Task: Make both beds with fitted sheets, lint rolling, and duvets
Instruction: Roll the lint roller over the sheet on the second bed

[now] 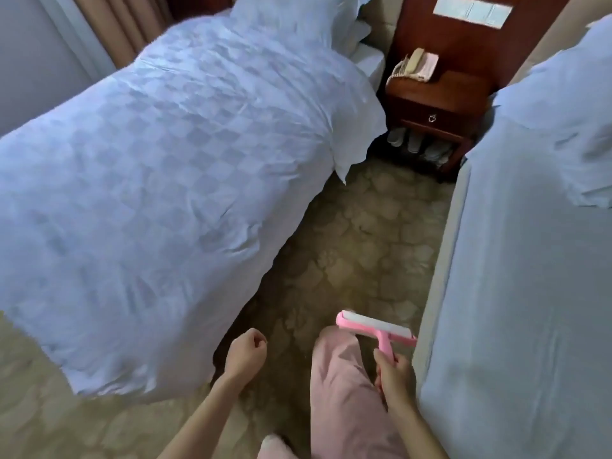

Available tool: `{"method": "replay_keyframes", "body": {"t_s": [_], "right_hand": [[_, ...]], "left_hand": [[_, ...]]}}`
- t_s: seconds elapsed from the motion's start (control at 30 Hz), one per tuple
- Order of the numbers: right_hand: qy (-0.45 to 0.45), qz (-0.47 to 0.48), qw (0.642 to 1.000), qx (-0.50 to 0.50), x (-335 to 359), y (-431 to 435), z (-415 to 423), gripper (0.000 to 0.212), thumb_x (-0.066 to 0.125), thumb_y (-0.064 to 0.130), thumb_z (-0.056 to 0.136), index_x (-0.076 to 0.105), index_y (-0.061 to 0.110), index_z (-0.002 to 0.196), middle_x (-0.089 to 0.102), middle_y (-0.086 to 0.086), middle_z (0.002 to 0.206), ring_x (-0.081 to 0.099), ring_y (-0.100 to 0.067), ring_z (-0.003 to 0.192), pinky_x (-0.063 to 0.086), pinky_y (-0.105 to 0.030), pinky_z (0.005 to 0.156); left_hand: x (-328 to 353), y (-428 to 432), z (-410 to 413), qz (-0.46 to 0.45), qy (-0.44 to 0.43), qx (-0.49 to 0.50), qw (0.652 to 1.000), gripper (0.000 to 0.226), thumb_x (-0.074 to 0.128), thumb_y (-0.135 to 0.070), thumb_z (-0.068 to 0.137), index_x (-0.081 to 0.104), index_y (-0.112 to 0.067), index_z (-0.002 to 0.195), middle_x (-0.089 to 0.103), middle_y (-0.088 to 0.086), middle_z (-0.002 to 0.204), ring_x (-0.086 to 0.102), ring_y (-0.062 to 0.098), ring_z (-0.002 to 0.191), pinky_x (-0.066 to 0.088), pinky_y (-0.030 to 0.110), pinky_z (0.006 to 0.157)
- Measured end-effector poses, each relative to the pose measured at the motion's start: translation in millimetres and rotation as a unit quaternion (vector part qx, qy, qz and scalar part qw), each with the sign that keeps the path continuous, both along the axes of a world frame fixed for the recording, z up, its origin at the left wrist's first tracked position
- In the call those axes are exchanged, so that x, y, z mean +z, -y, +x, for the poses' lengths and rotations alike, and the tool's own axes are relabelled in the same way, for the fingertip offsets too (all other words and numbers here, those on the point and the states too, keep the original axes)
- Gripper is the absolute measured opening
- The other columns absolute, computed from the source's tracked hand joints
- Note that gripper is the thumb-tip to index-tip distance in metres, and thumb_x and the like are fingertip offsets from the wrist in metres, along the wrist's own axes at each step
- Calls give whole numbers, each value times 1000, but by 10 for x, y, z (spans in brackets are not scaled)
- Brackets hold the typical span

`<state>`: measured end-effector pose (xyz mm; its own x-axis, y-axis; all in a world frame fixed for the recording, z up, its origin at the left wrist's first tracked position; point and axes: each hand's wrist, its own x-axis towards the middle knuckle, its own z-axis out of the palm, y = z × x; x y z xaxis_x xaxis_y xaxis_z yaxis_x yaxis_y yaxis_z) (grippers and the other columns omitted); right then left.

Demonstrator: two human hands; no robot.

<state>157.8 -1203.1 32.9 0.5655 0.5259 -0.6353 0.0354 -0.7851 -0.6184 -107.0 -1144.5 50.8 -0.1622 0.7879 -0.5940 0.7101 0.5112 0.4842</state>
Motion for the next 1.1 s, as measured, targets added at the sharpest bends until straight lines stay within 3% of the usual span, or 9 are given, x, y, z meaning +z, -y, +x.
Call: {"method": "replay_keyframes", "body": {"t_s": [0.1,0.17,0.23,0.4,0.6,0.8,0.93,1.03,1.1], "right_hand": [[-7,-78,996,-42,-340,-516,306,60,51,67,81,61,12,102,68,-8,93,65,-30,85,46,-34,78],[-11,-82,995,-56,-188,-1063,546,47,58,53,86,63,6,90,68,-8,81,66,-29,74,53,-34,71],[-31,-32,997,-60,23,-1690,926,30,62,32,90,62,5,77,61,-8,63,57,-22,53,49,-29,51],[-29,76,995,-51,485,-3205,1824,22,60,31,92,58,9,96,59,-9,72,55,-19,55,44,-22,48],[-38,115,990,-77,616,-4498,2612,26,62,28,91,57,2,96,57,-11,70,52,-15,46,42,-18,39],[-22,58,990,-124,154,-5683,3192,30,61,34,90,59,5,94,61,-13,71,56,-23,54,45,-22,48],[-29,10,985,-170,31,-6532,3538,25,62,24,91,59,0,87,56,-11,65,53,-20,52,40,-21,46],[4,10,983,-181,149,-7363,3957,29,60,29,92,61,3,80,60,-9,64,55,-21,51,50,-27,48],[4,40,982,-187,251,-7914,4244,26,58,28,93,60,4,82,59,-11,65,52,-20,49,47,-20,44]], "left_hand": [[-249,-441,464,-50,6,-44,998,11,49,-15,94,59,-19,93,61,-5,93,57,8,84,47,18,69],[-325,-760,770,-105,8,-67,992,11,52,-13,92,60,-19,88,64,-1,97,60,11,88,53,22,77],[-305,-1299,1097,-135,6,-76,988,13,56,-11,88,60,-20,79,64,1,92,62,14,85,55,26,76],[141,-3225,2036,5,24,-80,997,14,50,-11,91,57,-19,82,58,-5,83,51,6,72,36,15,56],[478,-4968,3035,61,91,-109,988,14,51,-10,92,62,-16,85,62,-5,78,57,7,72,42,15,59],[52,-6100,3618,0,46,-179,983,22,52,-8,90,51,-22,72,56,-7,71,51,5,64,37,8,54],[-183,-7082,3943,-76,33,-232,969,28,55,-12,88,53,-29,67,57,-10,72,54,4,66,37,7,53],[-38,-8205,4357,-14,-2,-210,978,24,50,-12,91,55,-26,72,58,-5,77,55,15,76,39,21,65],[63,-8923,4693,31,3,-183,983,16,49,-9,92,63,-14,85,63,4,85,59,24,81,41,25,68]]}}
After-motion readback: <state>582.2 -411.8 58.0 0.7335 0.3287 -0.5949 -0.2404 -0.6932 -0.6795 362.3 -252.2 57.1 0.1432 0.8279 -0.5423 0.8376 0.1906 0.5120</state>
